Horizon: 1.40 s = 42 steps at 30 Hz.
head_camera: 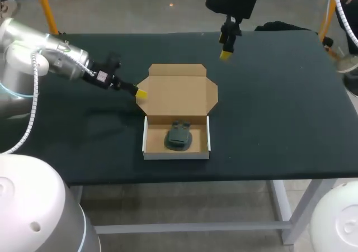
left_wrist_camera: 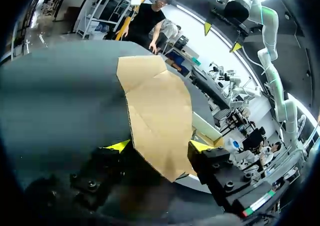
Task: Assemble the packaging by folding the flat box into shape, placing the metal phone stand inside, and closing the box properly
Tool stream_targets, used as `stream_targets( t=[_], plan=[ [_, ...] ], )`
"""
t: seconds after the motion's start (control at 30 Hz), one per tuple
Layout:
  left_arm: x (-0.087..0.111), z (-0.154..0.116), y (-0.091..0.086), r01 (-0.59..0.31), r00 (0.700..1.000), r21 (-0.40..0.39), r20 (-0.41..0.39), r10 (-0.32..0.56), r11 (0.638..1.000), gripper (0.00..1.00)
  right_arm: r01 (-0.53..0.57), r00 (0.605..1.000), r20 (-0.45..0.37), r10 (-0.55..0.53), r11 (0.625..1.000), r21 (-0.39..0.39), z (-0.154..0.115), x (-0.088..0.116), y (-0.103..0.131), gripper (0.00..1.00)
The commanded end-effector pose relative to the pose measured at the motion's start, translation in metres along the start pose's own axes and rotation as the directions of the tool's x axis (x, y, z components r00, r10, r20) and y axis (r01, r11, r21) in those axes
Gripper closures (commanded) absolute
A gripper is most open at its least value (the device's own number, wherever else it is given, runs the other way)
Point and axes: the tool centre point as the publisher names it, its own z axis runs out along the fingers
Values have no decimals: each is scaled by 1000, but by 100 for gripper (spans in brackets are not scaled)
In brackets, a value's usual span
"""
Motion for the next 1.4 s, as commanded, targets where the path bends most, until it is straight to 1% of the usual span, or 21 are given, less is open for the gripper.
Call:
stream_targets(
  t=[0.03,0.23,0.3,0.53,0.7,0.9,1.27,1.4],
  plan=[
    [-4,8,-2,-9,999,0,-53,9,1000,36,0,1000,-15,0,1000,6,-1,-5,2,0],
    [10,13,-5,-34,997,18,-62,35,999,45,0,1000,-20,0,1000,11,0,-7,1,0],
    [13,13,-6,-42,997,21,-62,43,999,50,0,1000,-21,0,1000,12,1,-7,1,0],
    [26,15,-9,-74,995,37,-67,76,997,57,-2,1000,-23,3,1000,13,3,-5,0,0],
    [36,17,-10,-101,993,45,-57,103,994,59,-4,1000,-22,4,1000,18,3,-3,0,0],
    [42,19,-12,-134,989,56,-54,137,989,69,0,1000,-19,1,1000,21,2,-1,1,0],
    [47,19,-15,-180,981,68,-68,184,981,75,1,1000,-19,0,1000,25,3,2,3,0],
    [48,19,-16,-197,977,77,-71,202,977,75,1,1000,-21,-1,1000,27,3,2,4,0]
  ],
)
